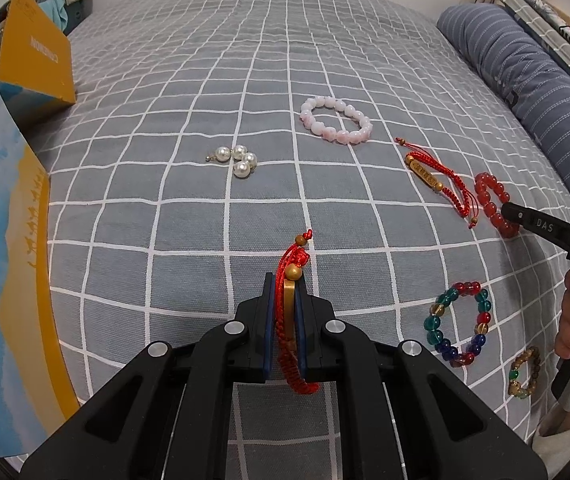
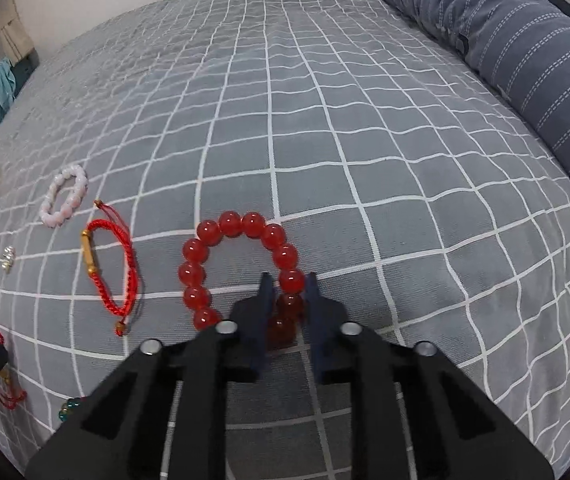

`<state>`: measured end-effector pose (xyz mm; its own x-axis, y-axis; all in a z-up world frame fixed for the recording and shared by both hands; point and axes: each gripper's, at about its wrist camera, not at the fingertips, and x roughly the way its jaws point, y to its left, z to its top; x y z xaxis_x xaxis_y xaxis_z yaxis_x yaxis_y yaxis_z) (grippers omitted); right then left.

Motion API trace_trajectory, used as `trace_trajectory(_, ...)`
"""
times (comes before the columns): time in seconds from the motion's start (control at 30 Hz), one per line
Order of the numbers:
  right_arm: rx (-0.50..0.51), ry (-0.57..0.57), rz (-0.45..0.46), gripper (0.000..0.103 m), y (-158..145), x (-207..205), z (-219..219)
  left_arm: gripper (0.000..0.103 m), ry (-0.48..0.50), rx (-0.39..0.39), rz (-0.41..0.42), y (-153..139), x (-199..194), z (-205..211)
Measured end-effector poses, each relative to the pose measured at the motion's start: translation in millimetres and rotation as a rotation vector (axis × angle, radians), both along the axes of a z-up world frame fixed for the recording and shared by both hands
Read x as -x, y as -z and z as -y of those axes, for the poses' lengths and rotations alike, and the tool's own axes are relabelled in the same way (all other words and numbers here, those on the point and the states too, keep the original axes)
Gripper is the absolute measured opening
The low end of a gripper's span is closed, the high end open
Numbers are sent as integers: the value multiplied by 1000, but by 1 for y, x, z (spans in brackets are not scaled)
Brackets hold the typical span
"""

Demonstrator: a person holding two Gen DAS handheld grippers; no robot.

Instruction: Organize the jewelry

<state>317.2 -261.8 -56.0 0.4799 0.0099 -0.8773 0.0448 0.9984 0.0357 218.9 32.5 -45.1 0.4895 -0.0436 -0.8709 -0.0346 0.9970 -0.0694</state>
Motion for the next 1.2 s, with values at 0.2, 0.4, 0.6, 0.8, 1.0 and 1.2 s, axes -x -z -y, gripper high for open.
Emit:
trace_trajectory(0.2, -11, 0, 24, 13, -11, 3, 0, 8, 1, 0, 12, -5, 1, 0)
trace_trajectory(0.4, -21, -13, 71, 13, -29, 14, -6, 8, 5, 9, 34, -14, 5, -2)
trace_trajectory(0.6, -31, -36, 117, 13, -45, 27, -14, 8, 7, 23, 64, -28, 11, -7)
trace_trajectory(0.8, -34, -52, 154, 13, -58, 38, -22, 8, 13, 19, 87, -38, 16, -8)
trace_trajectory(1.0, -16, -63, 196, 13, -74, 50, -30, 8, 20, 18, 108, -47, 21, -7)
trace_trajectory(1.2, -11, -70, 222, 13, -87, 64, -35, 8, 14, 25, 123, -56, 31, -10)
